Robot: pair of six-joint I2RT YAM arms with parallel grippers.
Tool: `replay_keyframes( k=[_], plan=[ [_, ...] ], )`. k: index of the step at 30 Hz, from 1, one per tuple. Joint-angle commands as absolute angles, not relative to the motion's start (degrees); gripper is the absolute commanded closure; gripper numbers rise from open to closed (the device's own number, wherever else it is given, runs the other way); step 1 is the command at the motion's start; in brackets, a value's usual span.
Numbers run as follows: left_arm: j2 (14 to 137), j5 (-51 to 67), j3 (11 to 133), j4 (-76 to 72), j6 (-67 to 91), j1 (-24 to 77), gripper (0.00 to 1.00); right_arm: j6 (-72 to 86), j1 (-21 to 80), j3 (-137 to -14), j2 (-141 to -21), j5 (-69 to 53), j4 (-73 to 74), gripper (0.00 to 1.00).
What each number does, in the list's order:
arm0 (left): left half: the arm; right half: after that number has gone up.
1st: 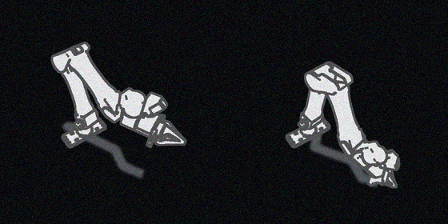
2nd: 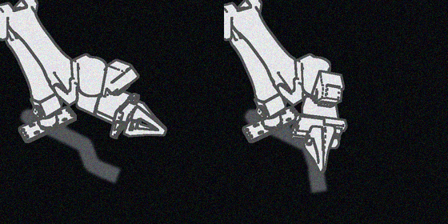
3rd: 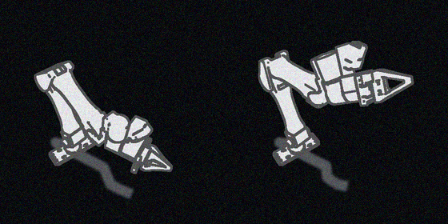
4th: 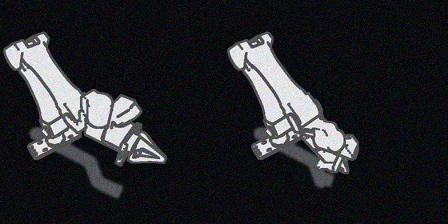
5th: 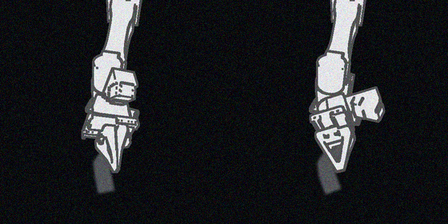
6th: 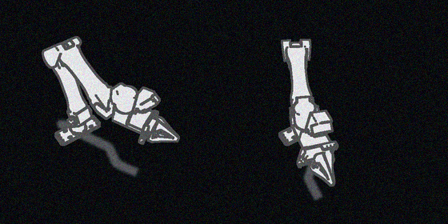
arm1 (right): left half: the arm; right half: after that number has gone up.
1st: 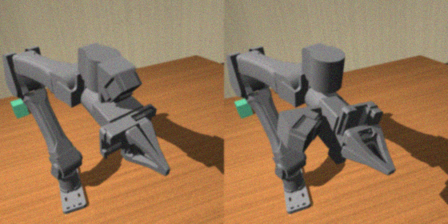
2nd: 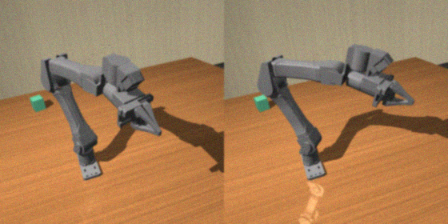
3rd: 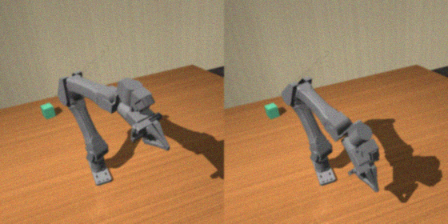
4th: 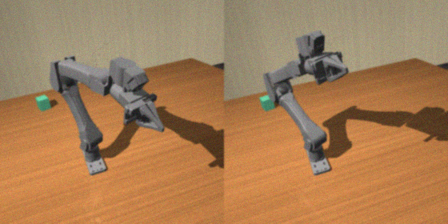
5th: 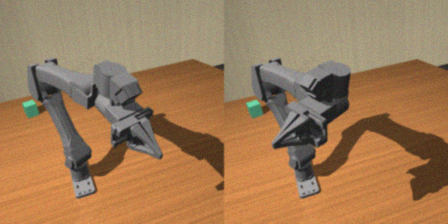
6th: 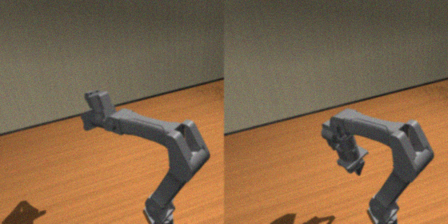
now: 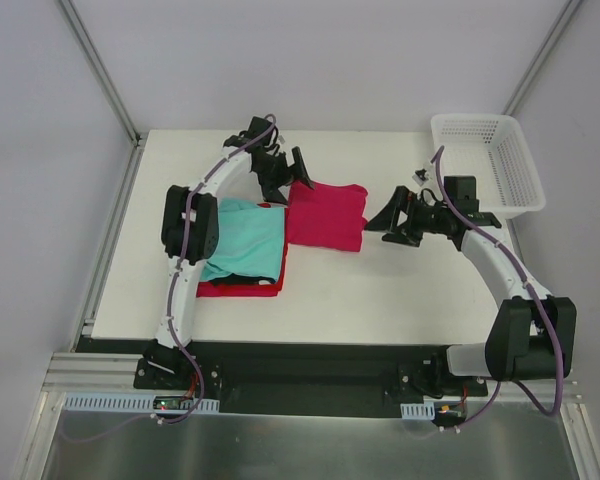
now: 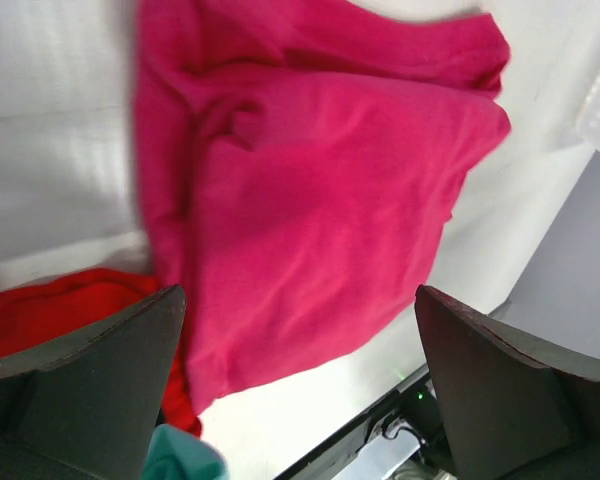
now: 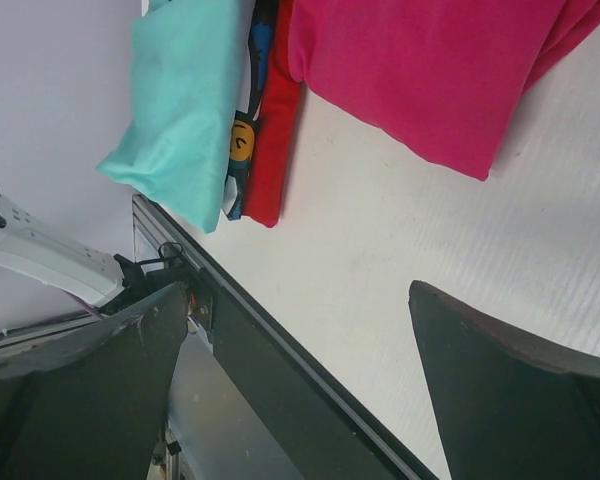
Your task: Fold and stack the t-shirts
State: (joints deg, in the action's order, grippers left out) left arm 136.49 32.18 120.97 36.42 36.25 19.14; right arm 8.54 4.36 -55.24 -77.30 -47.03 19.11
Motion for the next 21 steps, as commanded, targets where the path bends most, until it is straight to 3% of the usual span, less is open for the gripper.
replay_keyframes(
  k=[1,21],
  plan=[
    [130.87,28.74,119.01,36.21,35.25,15.92,0.01,8.44,4.48,-54.67,-75.59,-49.13,18.99,0.04],
    [138.78,32.53,120.15,30.85,37.0,15.38,0.01,11.6,4.48,-56.42,-74.36,-52.12,16.96,0.04]
  ],
)
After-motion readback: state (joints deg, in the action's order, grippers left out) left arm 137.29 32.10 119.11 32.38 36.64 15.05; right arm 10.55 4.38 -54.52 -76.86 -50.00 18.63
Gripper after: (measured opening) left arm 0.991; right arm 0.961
